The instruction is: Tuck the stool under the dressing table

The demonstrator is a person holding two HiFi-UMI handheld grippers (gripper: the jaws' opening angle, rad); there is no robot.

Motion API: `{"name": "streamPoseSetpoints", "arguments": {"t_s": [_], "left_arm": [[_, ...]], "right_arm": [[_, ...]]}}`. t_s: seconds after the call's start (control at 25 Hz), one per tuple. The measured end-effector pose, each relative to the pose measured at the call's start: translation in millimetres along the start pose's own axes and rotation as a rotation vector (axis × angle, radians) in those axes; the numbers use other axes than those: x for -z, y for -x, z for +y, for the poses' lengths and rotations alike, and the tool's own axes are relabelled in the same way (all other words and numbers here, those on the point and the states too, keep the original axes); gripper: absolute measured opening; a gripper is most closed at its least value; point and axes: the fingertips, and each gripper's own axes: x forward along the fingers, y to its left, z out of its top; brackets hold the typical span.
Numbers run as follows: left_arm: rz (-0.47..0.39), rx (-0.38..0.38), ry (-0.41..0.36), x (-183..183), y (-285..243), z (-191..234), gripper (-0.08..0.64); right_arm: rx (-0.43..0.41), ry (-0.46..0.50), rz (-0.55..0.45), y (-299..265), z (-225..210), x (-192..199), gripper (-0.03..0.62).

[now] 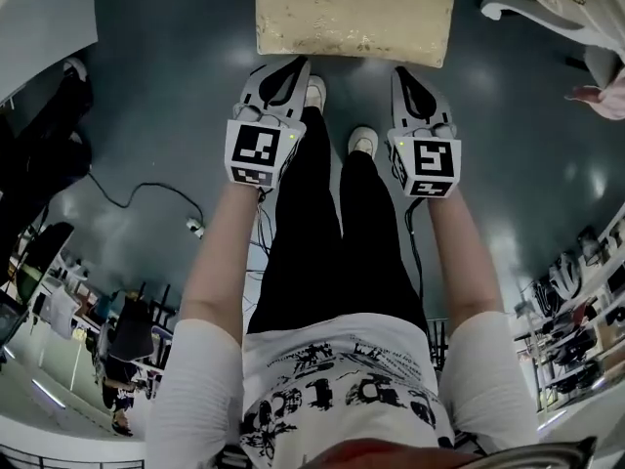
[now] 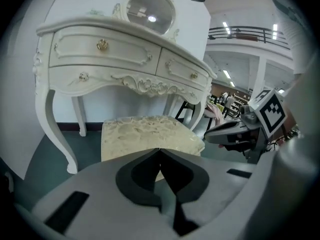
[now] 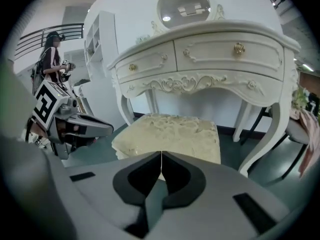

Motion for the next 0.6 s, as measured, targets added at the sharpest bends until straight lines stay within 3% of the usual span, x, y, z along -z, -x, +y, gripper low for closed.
{"name": "streamPoseSetpoints", "arguments": {"t_s": [0.28,0.6], "left_arm": [[0.051,-0.009,0.037,49.1,-35.4,13.7,0.020],[0.065,-0.002,0.078,63.2,-49.7,16.9,0.020]], "right_arm": [[0.034,-0.024,0.068,-43.0,-20.2,52.1,0.018],[0.006,-0.072,0.085,-51.8,-27.8,61.1,0.018]]}}
